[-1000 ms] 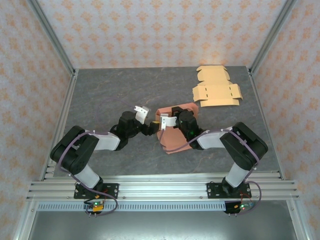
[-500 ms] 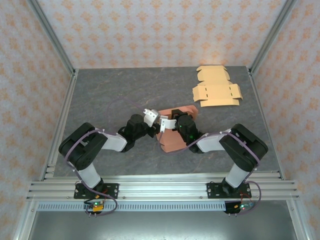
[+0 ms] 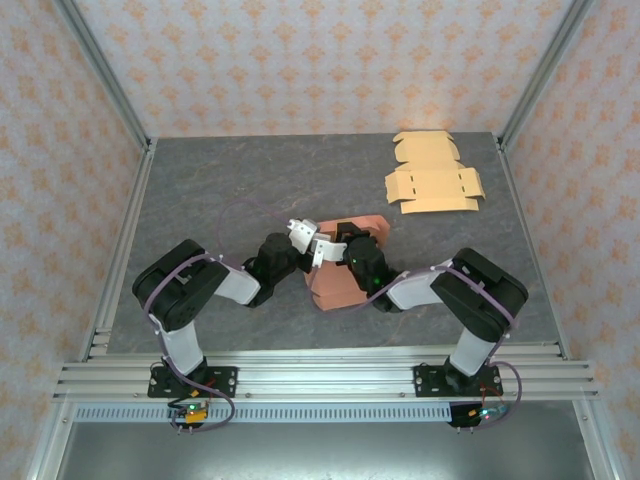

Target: Fold the paper box

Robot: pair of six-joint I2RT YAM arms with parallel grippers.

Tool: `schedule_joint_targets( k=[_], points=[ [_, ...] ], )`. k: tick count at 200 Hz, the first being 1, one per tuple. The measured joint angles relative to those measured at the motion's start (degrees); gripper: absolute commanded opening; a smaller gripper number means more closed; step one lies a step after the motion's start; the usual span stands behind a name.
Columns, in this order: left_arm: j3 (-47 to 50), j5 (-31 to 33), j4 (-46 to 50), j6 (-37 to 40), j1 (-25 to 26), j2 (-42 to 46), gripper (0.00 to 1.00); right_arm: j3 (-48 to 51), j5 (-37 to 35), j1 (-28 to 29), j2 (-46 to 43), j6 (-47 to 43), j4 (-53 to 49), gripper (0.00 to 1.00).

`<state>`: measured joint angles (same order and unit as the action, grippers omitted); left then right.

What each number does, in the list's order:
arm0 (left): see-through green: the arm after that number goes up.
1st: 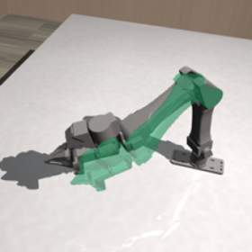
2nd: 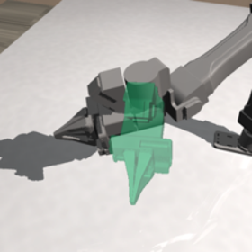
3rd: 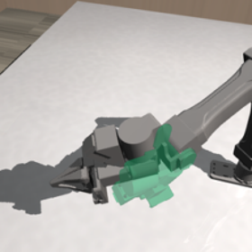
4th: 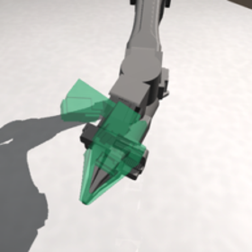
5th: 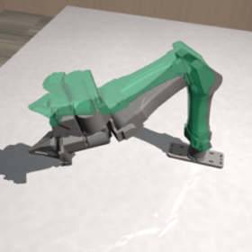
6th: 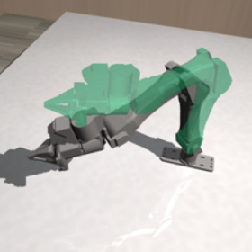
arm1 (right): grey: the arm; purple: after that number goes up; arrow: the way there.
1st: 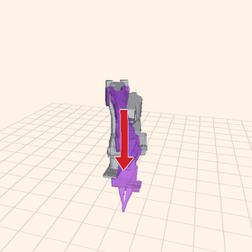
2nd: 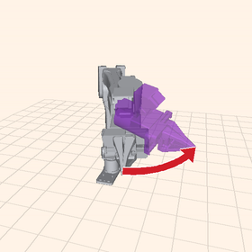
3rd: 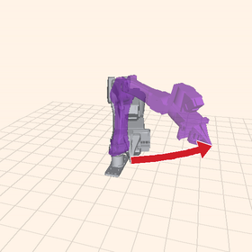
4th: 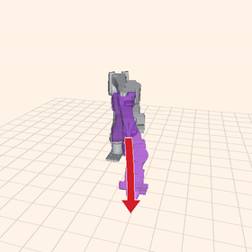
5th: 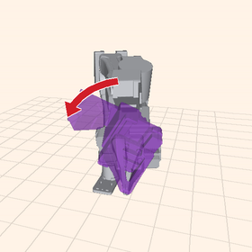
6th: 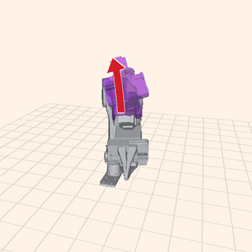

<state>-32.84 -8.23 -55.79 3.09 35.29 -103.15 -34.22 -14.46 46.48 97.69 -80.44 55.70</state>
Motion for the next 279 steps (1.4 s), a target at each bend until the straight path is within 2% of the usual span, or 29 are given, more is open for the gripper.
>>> schedule_joint_targets(
  k=[13, 22, 45, 61, 63, 72, 82, 109, 133, 159, 179, 207, 232, 257, 279],
  points=[
    [0.0, 1.27, -0.74, 0.31, 0.13, -0.55, 0.21, 0.04, -0.46, 0.0, 0.0, 0.81, -0.17, 0.09],
    [0.0, 1.9, -1.05, 0.11, 0.13, -0.85, 0.17, 0.15, -0.57, 0.02, 0.0, 1.29, -0.33, 0.14],
    [0.0, 2.27, -1.09, 0.35, 0.46, -1.05, 0.13, 0.76, -0.35, 0.26, -0.17, 3.52, -0.31, 0.4],
    [-0.02, 2.01, -0.85, 0.48, 0.81, -0.94, 0.1, 2.23, 1.22, 0.22, -2.29, 5.62, -2.34, 0.47],
    [-0.07, 1.88, -0.76, 0.5, 0.85, -0.92, 0.1, 2.4, 1.53, 0.2, -2.71, 6.12, -2.75, 0.5],
    [-0.13, 1.62, -0.48, 0.9, 1.09, -0.85, 0.11, 3.43, 3.41, 0.2, -5.95, 7.82, -6.19, 0.57],
    [-0.15, 1.55, -0.44, 1.14, 1.09, -0.83, 0.1, 3.8, 6.51, -0.04, -10.78, 10.88, -11.43, 0.59],
    [-0.44, 1.44, -0.26, 1.84, 1.09, -0.83, 0.12, 1.62, 20.2, -3.45, -25.24, 17.79, -28.22, 0.59],
    [-0.59, 1.33, -0.48, 2.43, 1.09, -1.05, 0.13, -2.84, 36.33, -12.09, -32.02, 23.19, -42.18, 0.6],
    [-0.57, 0.96, -2.05, 2.82, 1.09, -2.03, 0.15, -10.08, 51.01, -23.87, -27.82, 29.83, -55.19, 0.59],
    [-0.55, 0.76, -3.1, 2.99, 1.09, -2.78, 0.16, -18.08, 57.61, -26.45, -19.74, 35.15, -63.08, 0.58],
    [-0.52, 0.55, -3.78, 3.06, 1.09, -3.02, 0.17, -31.93, 63.43, -26.38, -7.63, 40.19, -72.61, 0.54],
    [-0.44, 0.5, -4.57, 3.02, 1.09, -3.52, 0.19, -41.68, 63.32, -25.46, 0.35, 40.7, -80.32, 0.53],
    [-0.33, 0.13, -5.01, 3.08, 1.09, -3.54, 0.24, -45.97, 61.02, -22.99, 5.27, 39.63, -86.68, 0.49],
    [0.59, 0.11, -5.14, 3.32, 1.09, -3.67, 0.31, -46.29, 60.35, -21.35, 7.76, 39.85, -89.72, 0.41]
  ],
)
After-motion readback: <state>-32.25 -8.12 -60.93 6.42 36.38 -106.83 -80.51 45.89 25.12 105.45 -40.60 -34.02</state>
